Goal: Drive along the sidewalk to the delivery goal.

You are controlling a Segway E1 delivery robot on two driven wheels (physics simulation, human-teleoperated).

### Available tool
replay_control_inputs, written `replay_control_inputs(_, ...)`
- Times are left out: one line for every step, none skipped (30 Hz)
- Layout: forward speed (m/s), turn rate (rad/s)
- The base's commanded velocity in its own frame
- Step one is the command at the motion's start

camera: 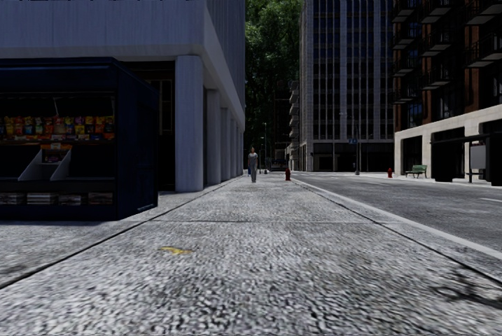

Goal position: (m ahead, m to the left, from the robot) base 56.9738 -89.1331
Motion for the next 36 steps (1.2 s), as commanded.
replay_control_inputs(2.00, 0.00)
replay_control_inputs(2.00, 0.00)
replay_control_inputs(2.00, 0.00)
replay_control_inputs(2.00, 0.00)
replay_control_inputs(2.00, 0.00)
replay_control_inputs(2.00, 0.00)
replay_control_inputs(2.00, 0.00)
replay_control_inputs(2.00, 0.00)
replay_control_inputs(2.00, 0.00)
replay_control_inputs(2.00, 0.00)
replay_control_inputs(2.00, 0.00)
replay_control_inputs(2.00, 0.00)
replay_control_inputs(2.00, 0.00)
replay_control_inputs(2.00, 0.00)
replay_control_inputs(2.00, 0.00)
replay_control_inputs(2.00, -0.12)
replay_control_inputs(2.00, -0.57)
replay_control_inputs(2.00, -0.76)
replay_control_inputs(2.00, -0.76)
replay_control_inputs(2.00, -0.84)
replay_control_inputs(2.00, -0.85)
replay_control_inputs(2.00, -0.85)
replay_control_inputs(2.00, -0.85)
replay_control_inputs(2.00, -0.85)
replay_control_inputs(2.00, -0.84)
replay_control_inputs(2.00, -0.81)
replay_control_inputs(2.00, -0.74)
replay_control_inputs(2.00, -0.31)
replay_control_inputs(2.00, -0.31)
replay_control_inputs(2.00, -0.12)
replay_control_inputs(2.00, 0.00)
replay_control_inputs(2.00, 0.00)
replay_control_inputs(2.00, 0.00)
replay_control_inputs(2.00, 0.00)
replay_control_inputs(2.00, 0.00)
replay_control_inputs(2.00, 0.00)
